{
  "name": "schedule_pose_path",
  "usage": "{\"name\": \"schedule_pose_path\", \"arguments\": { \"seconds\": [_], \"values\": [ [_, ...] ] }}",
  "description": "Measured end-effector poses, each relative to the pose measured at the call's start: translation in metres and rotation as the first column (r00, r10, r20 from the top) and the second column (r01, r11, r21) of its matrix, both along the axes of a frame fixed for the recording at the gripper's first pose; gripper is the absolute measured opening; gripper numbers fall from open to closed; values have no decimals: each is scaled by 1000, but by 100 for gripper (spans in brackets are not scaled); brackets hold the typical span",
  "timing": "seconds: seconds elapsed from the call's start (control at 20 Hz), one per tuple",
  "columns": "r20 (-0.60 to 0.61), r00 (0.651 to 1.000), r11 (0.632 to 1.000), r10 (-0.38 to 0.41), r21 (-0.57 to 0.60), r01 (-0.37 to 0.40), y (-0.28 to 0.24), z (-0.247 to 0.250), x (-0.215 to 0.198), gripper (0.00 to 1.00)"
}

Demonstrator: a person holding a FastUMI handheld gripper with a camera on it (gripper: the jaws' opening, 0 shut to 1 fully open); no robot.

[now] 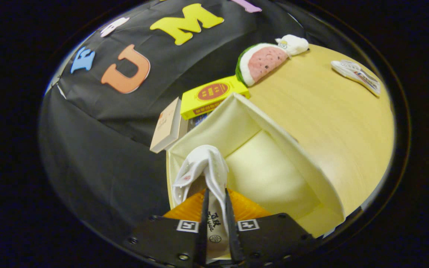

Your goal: Open the storage box then place both shoes into the box .Put the left shoe in first, then the right shoe, with the right side of both shoes facing outward in a uniform manner.

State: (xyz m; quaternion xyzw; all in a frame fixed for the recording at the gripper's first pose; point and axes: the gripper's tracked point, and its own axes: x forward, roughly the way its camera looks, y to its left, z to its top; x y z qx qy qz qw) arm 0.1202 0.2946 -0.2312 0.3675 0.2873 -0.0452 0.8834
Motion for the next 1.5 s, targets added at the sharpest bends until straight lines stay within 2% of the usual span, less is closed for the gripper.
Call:
{"name": "schedule_pose_path", "arguments": {
  "seconds": [0.1,0.3,0.45,0.65,0.75,0.85,0.95,1.1,1.15,1.3,1.4,1.5],
  "values": [
    [-7,1000,1000,11,-7,-11,-2,4,-3,43],
    [71,996,992,60,-120,-51,-14,40,-7,86],
    [153,983,961,100,-272,-55,-28,74,-20,86],
    [263,940,857,219,-513,-56,-52,125,-46,88],
    [303,919,810,253,-586,-30,-75,149,-65,90],
    [343,900,795,268,-607,-5,-101,169,-83,90],
    [351,904,797,246,-603,17,-143,178,-99,90],
    [355,920,823,163,-563,71,-215,187,-123,90],
    [362,918,817,160,-571,83,-239,188,-127,90],
    [229,969,746,94,-661,84,-335,148,-148,92],
    [180,983,742,41,-664,91,-388,127,-158,92],
    [153,988,716,15,-692,96,-442,108,-170,92]
  ]
}}
